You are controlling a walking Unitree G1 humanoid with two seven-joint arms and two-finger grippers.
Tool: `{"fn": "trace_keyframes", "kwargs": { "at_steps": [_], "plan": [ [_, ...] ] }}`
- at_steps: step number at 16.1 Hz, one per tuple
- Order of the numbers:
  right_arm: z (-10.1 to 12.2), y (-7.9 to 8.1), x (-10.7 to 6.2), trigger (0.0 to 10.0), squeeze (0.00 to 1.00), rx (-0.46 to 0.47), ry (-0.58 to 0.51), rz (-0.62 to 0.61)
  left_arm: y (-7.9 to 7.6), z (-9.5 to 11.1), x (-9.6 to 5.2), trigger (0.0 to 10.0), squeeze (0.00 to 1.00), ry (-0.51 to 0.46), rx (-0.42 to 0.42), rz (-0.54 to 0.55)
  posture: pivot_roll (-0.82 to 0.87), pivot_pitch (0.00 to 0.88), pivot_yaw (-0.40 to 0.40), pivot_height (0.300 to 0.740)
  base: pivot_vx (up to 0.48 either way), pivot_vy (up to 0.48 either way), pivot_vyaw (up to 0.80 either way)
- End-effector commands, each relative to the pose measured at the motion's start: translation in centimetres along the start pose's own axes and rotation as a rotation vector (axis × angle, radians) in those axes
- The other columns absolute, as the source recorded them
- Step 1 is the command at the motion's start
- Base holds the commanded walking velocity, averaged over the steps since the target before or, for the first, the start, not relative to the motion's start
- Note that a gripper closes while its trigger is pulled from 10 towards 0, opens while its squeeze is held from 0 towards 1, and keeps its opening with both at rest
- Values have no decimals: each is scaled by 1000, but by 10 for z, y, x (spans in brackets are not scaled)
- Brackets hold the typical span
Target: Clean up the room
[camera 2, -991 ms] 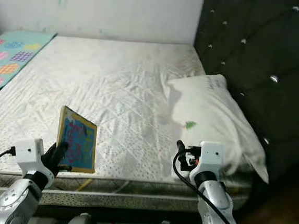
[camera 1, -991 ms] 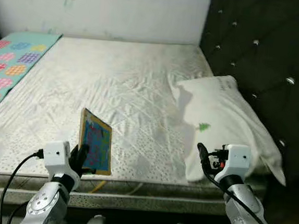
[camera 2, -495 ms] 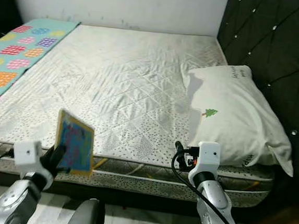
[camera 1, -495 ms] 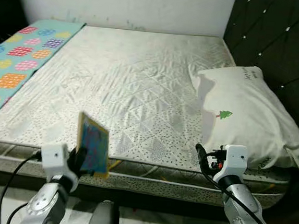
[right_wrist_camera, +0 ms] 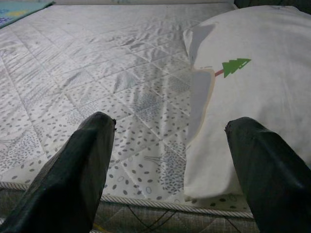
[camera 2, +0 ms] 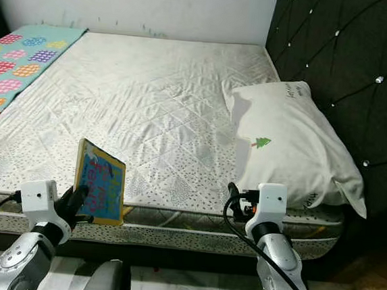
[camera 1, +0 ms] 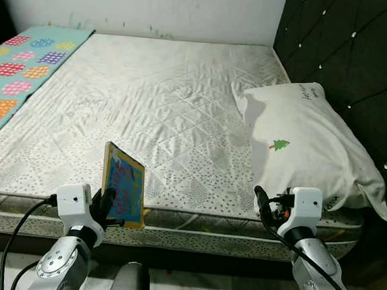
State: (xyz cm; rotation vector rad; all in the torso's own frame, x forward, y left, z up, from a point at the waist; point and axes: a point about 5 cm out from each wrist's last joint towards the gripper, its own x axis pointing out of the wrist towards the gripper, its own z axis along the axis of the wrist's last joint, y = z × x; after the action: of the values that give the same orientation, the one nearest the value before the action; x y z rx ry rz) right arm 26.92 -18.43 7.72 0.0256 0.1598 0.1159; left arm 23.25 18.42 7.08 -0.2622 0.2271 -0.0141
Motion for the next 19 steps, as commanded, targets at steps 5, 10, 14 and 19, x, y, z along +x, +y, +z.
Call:
{"fn": "trace_keyframes", "kwargs": {
  "at_steps": [5, 10, 14, 19],
  "plan": [
    [0, 1, 1, 10000, 0, -7, -1, 16, 1, 9, 1, 10000, 0, -45, 5, 15, -69, 12, 45, 555, 0, 0, 0],
    [0, 2, 1, 10000, 0, -9, -1, 29, 2, 10, 1, 10000, 0, -55, 2, 25, -67, 6, 43, 525, 0, 0, 0],
    [0, 3, 2, 10000, 0, -23, -1, 36, 1, 12, 1, 10000, 0, -75, -6, 9, -67, 5, 43, 525, 0, 0, 0],
    [2, 2, 3, 10000, 0, -36, -15, 28, -4, 22, 2, 10000, 0, -121, 8, -10, -68, 11, 41, 525, 185, 0, 0]
  ]
}}
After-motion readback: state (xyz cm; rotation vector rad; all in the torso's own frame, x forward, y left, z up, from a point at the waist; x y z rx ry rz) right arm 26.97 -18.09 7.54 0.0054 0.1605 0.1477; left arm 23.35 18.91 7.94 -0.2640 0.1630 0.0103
